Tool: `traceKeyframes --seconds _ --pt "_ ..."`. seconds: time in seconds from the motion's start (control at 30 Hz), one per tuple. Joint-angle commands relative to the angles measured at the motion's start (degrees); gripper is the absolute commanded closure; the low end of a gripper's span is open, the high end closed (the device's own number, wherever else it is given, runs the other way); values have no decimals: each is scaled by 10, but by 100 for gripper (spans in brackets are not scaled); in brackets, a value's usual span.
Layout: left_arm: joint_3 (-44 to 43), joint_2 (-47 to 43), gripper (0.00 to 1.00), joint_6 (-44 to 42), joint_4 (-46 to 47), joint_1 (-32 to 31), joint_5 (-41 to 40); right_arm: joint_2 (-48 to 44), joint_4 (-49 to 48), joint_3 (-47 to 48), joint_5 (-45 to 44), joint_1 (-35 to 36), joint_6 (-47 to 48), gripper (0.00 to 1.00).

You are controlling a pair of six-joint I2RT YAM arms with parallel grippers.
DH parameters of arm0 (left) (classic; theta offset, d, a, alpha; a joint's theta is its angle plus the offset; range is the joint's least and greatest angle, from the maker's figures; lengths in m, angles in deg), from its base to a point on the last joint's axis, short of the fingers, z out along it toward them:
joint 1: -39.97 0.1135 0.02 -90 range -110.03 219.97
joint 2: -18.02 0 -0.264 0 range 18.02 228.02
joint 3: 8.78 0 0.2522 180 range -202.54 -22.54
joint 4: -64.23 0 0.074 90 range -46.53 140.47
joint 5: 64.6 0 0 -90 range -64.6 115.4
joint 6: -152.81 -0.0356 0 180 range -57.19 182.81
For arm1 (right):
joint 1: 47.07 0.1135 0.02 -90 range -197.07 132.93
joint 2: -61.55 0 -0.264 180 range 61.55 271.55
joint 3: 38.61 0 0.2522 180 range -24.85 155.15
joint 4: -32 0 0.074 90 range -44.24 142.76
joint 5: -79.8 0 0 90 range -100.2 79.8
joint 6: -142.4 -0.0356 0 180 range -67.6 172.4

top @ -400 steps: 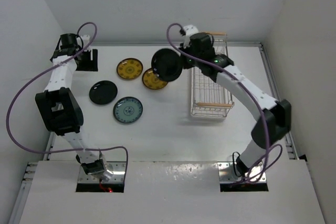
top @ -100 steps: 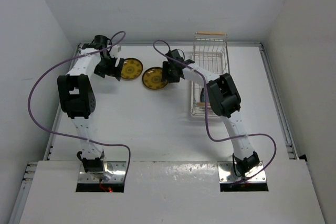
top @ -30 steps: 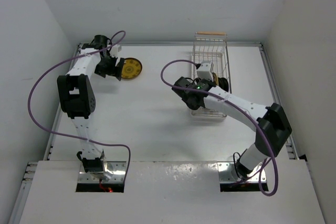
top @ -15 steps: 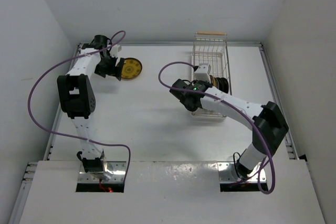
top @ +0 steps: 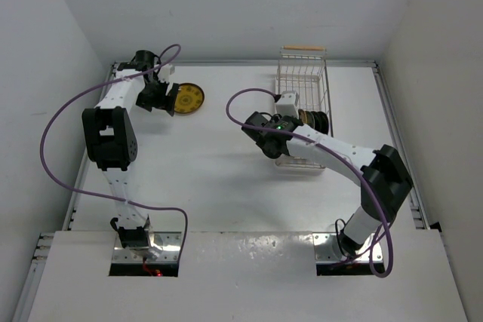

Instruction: Load the plates into the dish rack

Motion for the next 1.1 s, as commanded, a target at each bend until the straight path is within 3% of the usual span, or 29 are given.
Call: traceKeyframes --seconds 0.0,0.1,0.23,0.3,0.33,0.43,0.47,0.57,0.7,0.77,0.87,0.97,1.07 --pt "-6 4 11 -2 0 -1 6 -9 -20 12 4 1 6 85" --pt "-11 9 11 -2 0 -1 11 -11 -38 6 10 -1 17 79" --pt "-11 14 11 -2 6 -1 11 -13 -26 27 5 -1 21 57" --pt "-11 20 11 -2 27 -1 5 -23 -59 35 -2 1 81 47" --pt "-23 34 11 3 32 -1 5 -30 -74 40 -7 1 103 37" --pt "-70 68 11 30 51 -1 11 -63 -200 33 -1 2 223 26" --pt "-81 89 11 53 63 4 11 -68 -223 27 9 1 287 24" --pt "-118 130 11 109 110 10 11 -107 -309 0 47 -1 331 23" --pt "-170 178 11 159 149 30 74 -129 -346 -24 60 -1 343 23" --pt "-176 196 11 172 149 31 67 -127 -340 -17 58 2 342 23" --pt "-169 214 17 185 129 31 62 -125 -337 -6 55 3 345 23" --pt "-138 220 31 185 122 31 104 -125 -354 -9 59 1 356 23" --pt "-110 225 61 177 122 31 196 -125 -370 -15 67 1 373 23"
